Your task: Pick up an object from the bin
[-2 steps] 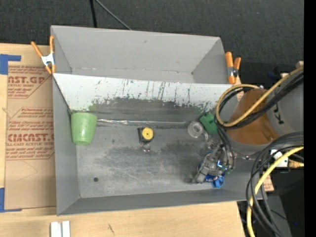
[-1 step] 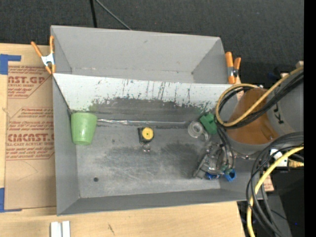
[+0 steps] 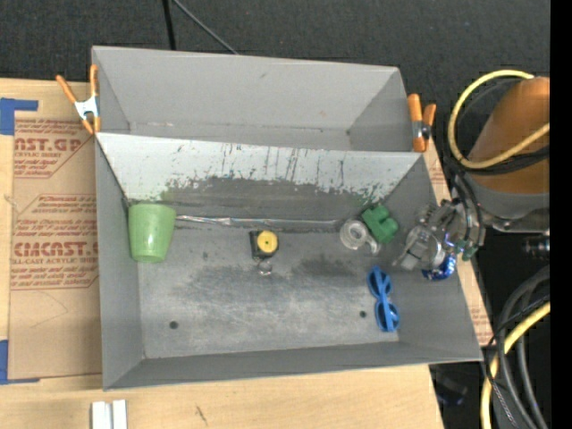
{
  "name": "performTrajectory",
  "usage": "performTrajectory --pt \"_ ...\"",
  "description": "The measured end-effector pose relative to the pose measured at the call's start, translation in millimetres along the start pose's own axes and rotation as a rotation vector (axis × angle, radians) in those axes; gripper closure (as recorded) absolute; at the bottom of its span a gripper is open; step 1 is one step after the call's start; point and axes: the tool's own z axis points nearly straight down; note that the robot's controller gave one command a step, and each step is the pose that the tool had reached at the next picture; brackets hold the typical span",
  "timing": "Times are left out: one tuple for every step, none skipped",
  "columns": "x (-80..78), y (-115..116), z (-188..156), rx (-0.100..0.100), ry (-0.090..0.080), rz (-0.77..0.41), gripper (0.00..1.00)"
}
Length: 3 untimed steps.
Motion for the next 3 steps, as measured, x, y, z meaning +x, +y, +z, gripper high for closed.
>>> performTrajectory --pt "-10.3 18.7 0.3 -0.001 0.006 -0.797 1.0" --pt "26.4 19.1 60.1 -0.006 0.013 -1.333 1.0" --pt "25.2 19.3 58.7 -0.006 0.009 -1.331 0.0"
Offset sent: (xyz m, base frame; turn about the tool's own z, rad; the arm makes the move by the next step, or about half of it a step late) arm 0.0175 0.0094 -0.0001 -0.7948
